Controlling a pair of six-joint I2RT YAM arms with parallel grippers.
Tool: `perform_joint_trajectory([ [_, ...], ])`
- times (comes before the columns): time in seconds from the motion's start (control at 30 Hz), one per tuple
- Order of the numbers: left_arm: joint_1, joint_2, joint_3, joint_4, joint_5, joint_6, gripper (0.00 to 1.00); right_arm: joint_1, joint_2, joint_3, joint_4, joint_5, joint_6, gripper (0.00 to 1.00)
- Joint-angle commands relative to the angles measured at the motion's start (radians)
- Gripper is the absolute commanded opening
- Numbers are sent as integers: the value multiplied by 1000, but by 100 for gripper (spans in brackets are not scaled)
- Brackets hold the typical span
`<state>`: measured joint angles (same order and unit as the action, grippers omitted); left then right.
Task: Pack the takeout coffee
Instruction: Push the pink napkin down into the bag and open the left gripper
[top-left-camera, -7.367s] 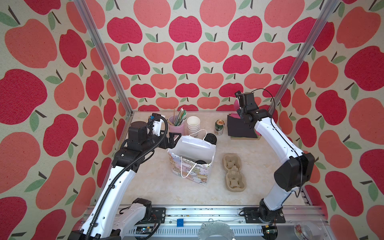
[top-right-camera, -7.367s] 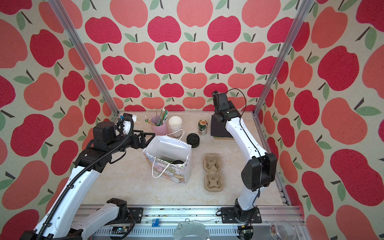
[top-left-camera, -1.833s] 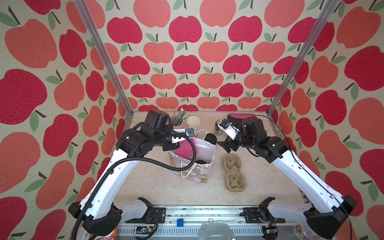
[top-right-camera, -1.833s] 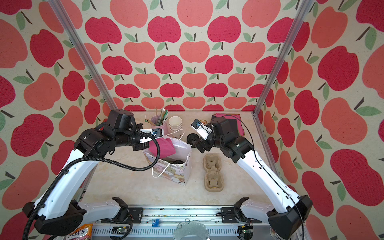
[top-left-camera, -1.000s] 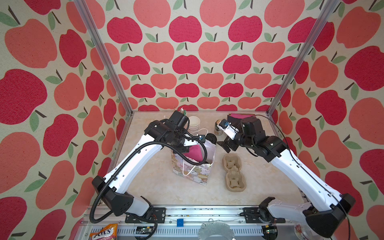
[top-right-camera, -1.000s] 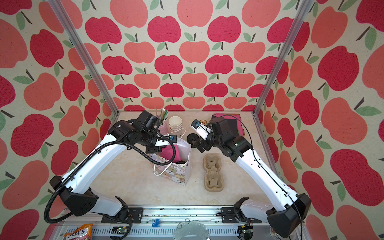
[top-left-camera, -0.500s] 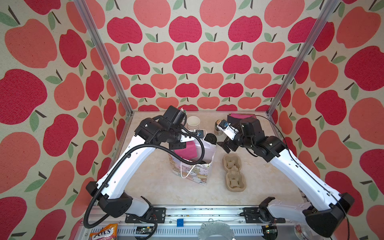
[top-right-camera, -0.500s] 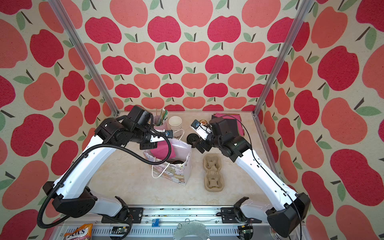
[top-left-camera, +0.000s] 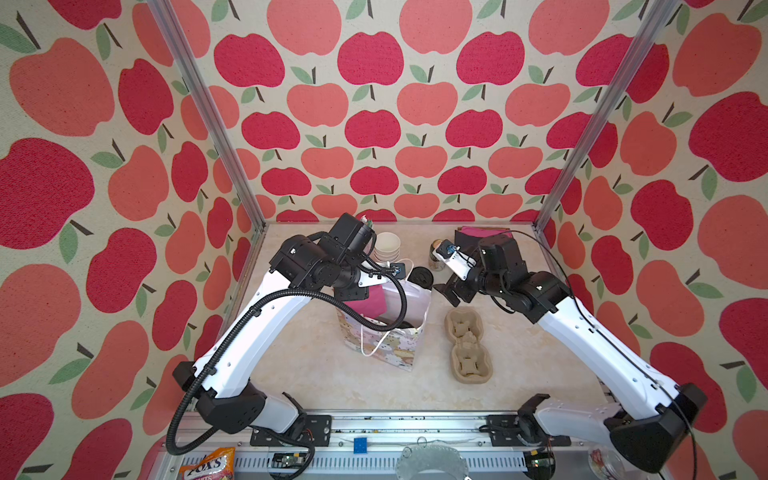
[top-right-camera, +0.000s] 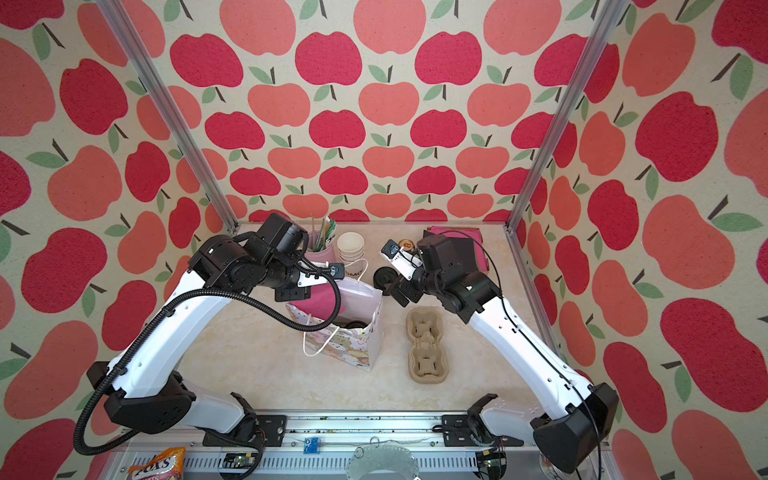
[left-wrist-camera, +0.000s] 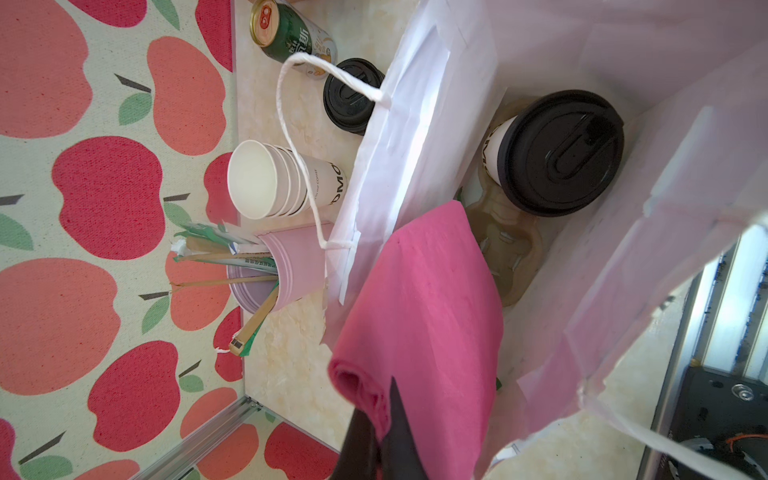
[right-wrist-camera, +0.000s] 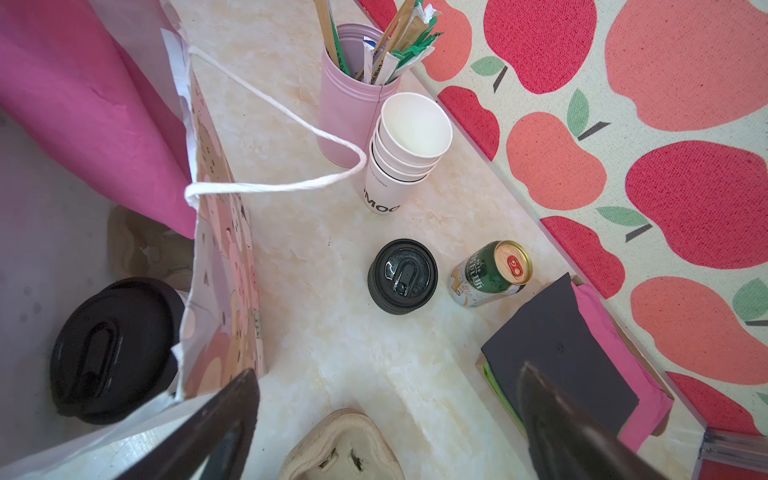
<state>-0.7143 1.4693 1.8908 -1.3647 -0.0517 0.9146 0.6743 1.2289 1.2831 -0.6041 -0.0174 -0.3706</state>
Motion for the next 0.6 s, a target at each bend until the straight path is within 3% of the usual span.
perform_joint_trajectory([
  [0.0, -3, 36, -6, -39, 47, -29, 0, 7, 3, -12, -18, 13, -11, 99],
  [0.2, 0, 38, -71, 24, 175, -21, 0, 7, 0, -19, -19, 19, -13, 99],
  [0.57, 28, 109, -126, 27, 268, -29, 0, 7, 1, -35, -23, 32, -16, 99],
])
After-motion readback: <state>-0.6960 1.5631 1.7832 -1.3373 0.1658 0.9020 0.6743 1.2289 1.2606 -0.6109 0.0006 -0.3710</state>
